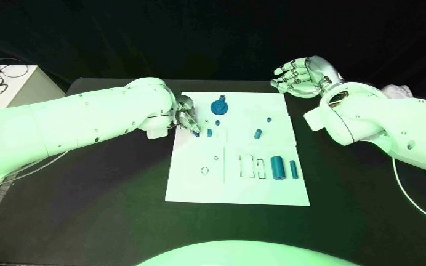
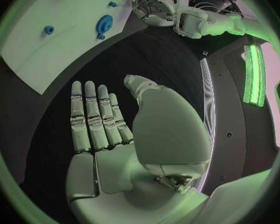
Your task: Assemble the parts on the task board
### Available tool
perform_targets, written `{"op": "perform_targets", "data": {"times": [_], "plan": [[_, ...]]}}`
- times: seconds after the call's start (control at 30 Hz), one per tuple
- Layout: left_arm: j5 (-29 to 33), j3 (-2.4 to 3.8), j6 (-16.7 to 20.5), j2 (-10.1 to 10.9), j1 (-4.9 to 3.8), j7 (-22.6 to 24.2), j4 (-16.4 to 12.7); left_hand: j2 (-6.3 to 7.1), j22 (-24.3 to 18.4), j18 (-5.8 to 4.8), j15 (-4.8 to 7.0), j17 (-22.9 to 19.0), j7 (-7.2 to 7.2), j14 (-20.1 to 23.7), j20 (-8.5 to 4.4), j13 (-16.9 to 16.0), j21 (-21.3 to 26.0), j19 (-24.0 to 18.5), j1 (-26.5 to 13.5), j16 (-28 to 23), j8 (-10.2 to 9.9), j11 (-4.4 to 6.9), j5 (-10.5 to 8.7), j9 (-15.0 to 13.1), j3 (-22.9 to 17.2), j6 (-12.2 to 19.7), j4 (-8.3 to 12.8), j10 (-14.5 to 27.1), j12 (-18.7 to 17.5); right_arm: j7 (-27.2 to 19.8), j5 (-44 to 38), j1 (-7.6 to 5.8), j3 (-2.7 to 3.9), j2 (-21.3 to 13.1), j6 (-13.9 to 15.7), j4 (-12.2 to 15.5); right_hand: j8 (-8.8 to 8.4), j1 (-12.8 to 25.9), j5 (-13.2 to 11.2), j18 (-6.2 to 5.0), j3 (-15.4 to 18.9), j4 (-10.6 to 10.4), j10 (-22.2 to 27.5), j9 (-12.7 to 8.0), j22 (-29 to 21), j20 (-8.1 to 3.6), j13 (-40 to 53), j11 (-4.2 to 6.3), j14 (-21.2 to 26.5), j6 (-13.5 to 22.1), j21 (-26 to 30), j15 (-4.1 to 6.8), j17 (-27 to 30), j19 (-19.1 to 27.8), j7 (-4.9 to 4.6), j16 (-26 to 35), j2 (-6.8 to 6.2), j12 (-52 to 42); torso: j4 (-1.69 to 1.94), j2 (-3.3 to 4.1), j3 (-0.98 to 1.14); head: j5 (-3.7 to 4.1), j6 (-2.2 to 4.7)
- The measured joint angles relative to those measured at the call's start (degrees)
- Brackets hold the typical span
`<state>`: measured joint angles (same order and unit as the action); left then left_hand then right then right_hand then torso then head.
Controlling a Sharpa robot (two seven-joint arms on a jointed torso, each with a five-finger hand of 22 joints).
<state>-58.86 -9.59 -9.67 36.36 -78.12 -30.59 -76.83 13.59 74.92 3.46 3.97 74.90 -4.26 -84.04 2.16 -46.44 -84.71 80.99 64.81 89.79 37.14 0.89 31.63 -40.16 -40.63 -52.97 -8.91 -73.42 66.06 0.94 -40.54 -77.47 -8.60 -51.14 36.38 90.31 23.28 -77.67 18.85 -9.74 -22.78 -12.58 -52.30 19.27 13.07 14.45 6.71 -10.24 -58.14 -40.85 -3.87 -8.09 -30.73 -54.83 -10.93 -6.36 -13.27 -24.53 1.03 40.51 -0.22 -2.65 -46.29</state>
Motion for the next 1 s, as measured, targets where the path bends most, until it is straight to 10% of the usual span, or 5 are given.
{"op": "perform_targets", "data": {"times": [1.0], "plan": [[-0.3, -0.19, -2.3, -1.9, -0.2, -0.3, 1.9, -0.84, 0.0, 0.0, -0.01, 0.0, 0.62, 0.0, 0.0, -1.3, 0.0, 0.0, -1.8, 0.0, 0.0, 0.42, -0.4, -0.8, 1.2, -0.6, 1.2, -0.9, 0.0, 0.0, 0.0, 0.02, 0.0, 0.0, 0.0, 0.0, 0.23, 0.0, 0.0, 0.0, 0.0, 0.0, 0.0, -0.1, -0.3, 0.0, -0.3, 0.0, 0.0, 0.0, 0.0, 0.0, 0.3, 0.0, 0.0, 0.0, 0.0, 0.0, 0.02, -0.07, 0.03, 0.33, -0.65]]}}
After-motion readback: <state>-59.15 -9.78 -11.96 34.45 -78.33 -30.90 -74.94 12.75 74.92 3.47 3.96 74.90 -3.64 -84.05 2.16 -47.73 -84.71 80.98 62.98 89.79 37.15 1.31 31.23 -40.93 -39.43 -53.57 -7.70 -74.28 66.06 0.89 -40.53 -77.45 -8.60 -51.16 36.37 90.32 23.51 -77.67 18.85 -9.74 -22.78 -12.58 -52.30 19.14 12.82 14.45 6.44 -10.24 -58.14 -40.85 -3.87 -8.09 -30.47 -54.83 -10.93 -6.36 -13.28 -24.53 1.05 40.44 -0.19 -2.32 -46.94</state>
